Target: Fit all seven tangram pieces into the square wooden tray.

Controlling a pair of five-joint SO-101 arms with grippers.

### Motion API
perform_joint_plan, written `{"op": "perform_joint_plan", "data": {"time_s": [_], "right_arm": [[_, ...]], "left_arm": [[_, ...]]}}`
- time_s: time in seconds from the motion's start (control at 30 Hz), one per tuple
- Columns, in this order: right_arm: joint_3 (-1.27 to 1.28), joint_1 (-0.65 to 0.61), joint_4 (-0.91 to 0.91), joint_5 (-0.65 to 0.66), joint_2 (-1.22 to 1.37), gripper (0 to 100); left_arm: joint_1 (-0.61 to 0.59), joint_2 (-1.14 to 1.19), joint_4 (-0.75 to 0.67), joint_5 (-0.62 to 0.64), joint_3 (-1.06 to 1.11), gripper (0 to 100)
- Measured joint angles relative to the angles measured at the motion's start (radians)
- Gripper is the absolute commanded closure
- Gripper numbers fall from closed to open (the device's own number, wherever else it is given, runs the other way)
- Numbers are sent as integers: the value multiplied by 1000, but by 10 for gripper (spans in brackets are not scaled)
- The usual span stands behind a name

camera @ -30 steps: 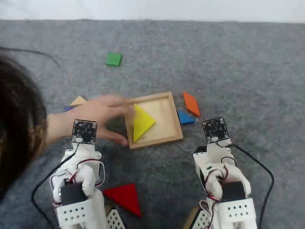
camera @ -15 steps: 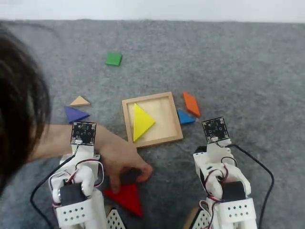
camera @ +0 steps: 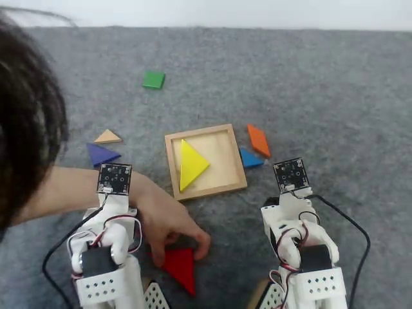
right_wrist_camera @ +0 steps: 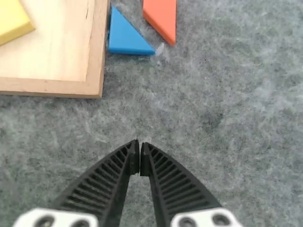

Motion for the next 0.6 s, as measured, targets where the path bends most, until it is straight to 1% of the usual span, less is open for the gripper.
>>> {"op": "perform_joint_plan", "data": {"time_s": [0.6], "right_arm": [[0,0,0,0,0,980]], "left_arm": [[-3,-2,-2,2,0,986]]}}
